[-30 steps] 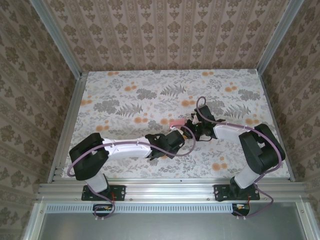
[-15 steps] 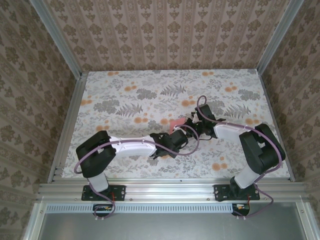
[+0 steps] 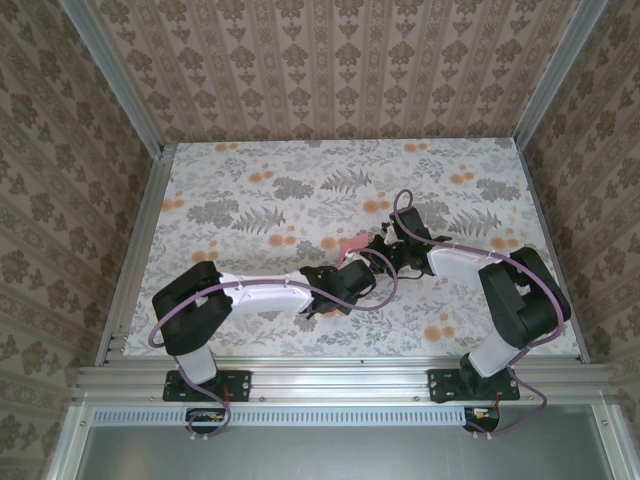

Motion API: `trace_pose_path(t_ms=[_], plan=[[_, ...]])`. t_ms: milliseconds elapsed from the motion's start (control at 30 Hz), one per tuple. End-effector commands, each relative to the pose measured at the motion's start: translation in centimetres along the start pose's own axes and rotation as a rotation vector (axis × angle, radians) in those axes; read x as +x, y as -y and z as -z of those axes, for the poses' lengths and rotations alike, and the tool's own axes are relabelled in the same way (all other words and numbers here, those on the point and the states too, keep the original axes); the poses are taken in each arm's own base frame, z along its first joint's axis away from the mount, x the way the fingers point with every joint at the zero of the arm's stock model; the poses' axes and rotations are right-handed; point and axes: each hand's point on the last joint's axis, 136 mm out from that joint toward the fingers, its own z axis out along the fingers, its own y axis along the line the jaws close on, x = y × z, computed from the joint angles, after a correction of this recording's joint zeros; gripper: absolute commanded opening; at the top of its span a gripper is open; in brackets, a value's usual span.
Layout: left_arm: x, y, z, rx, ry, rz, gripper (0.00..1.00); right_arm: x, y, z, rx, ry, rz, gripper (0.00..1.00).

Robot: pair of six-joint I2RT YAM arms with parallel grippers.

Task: Fold a paper plane with a square sheet of paper (pick it up from the middle)
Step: Fourth fold the wing at the center of the table.

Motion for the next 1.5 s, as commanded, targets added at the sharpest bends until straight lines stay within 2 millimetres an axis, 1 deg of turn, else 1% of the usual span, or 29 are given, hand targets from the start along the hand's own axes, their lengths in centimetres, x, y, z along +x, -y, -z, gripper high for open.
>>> trace_pose_path(t_ms=[0, 67, 133, 267, 533, 667, 767, 833, 933, 1067, 1167, 1267, 1333, 1367, 1400, 1467], plan=[[0.3, -0.4, -0.2, -0.035, -0.005, -0.002, 0.21, 0.3, -1.2, 0.2, -0.023, -0.021, 0.008, 0.03], [0.4, -0.6, -0.3, -0.037, -0.007, -0.001, 0.21, 0.3, -1.2, 0.2, -0.022, -0.021, 0.008, 0.03], [0.4, -0.6, -0.3, -0.038, -0.008, -0.006, 0.18, 0.3, -1.2, 0.2, -0.023, -0.022, 0.009, 0.03], [0.6, -0.5, -0.3, -0.029, -0.012, -0.006, 0.11, 0.2, -1.3, 0.2, -0.024, -0.020, 0.012, 0.03], [0.8, -0.5, -0.6, -0.007, -0.011, 0.024, 0.00, 0.3, -1.2, 0.1, -0.022, -0.025, 0.010, 0.05], [0.8, -0.5, -0.7, 0.031, -0.006, 0.054, 0.00, 0.4, -1.3, 0.1, -0.028, -0.032, 0.012, 0.07], [0.9, -0.6, -0.9, 0.084, 0.006, 0.106, 0.00, 0.4, -1.7, 0.3, -0.039, -0.032, 0.026, 0.17], [1.1, -0.6, -1.0, 0.130, 0.012, 0.147, 0.00, 0.2, -1.8, 0.7, -0.030, -0.020, 0.045, 0.29], [1.0, -0.7, -1.1, 0.199, 0.031, 0.215, 0.00, -0.1, -1.8, 1.5, -0.001, -0.001, 0.079, 0.38], [0.8, -1.3, -0.9, 0.260, 0.052, 0.285, 0.00, -0.6, -1.6, 2.6, 0.021, 0.028, 0.110, 0.43], [0.7, -1.4, -0.9, 0.310, 0.054, 0.314, 0.00, -0.8, -1.6, 2.9, 0.016, 0.038, 0.123, 0.45], [0.5, -1.6, -0.9, 0.365, 0.063, 0.356, 0.00, -0.6, -1.6, 2.6, 0.004, 0.027, 0.133, 0.44], [0.5, -1.8, -1.1, 0.397, 0.057, 0.388, 0.00, -0.4, -1.1, 2.3, 0.013, 0.013, 0.138, 0.40], [0.5, -1.8, -1.1, 0.410, 0.058, 0.399, 0.00, -0.2, -0.8, 2.1, 0.017, 0.006, 0.139, 0.37], [0.4, -1.9, -1.1, 0.425, 0.058, 0.414, 0.00, -0.1, -0.5, 1.9, 0.020, -0.002, 0.144, 0.30], [0.3, -2.1, -1.2, 0.453, 0.058, 0.441, 0.00, 0.4, 0.0, 1.3, 0.035, -0.031, 0.150, 0.22]])
